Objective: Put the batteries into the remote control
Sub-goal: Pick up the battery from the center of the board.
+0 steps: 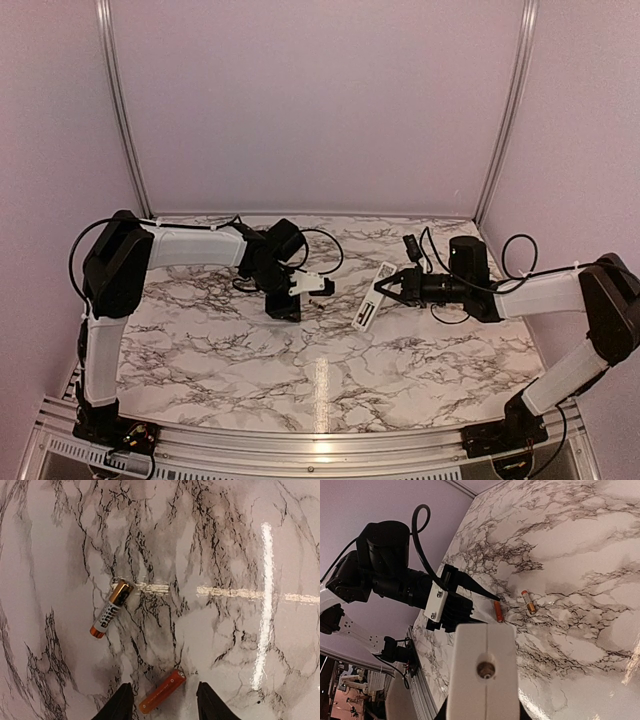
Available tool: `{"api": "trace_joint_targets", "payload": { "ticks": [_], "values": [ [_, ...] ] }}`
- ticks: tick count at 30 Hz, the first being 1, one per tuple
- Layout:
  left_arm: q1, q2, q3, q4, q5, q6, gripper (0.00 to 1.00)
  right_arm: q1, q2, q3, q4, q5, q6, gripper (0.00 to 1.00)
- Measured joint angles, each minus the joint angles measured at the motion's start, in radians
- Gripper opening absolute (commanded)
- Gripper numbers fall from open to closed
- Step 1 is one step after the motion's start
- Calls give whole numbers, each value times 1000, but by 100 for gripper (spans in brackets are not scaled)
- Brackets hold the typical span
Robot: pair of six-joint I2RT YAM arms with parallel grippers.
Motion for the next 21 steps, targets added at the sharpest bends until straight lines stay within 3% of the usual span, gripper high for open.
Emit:
{"api": "trace_joint_targets", "payload": {
  "ticks": [6, 16, 21],
  "values": [
    [4, 33, 6, -23, 2, 13, 33, -3, 0, 0, 0, -3, -1, 0],
    [0, 40, 6, -38, 26, -29, 0, -3, 0, 0, 1, -3, 1, 0],
    [-14, 6, -55, 19, 42, -117, 0, -3, 0, 0, 1, -2, 13, 0]
  ]
}}
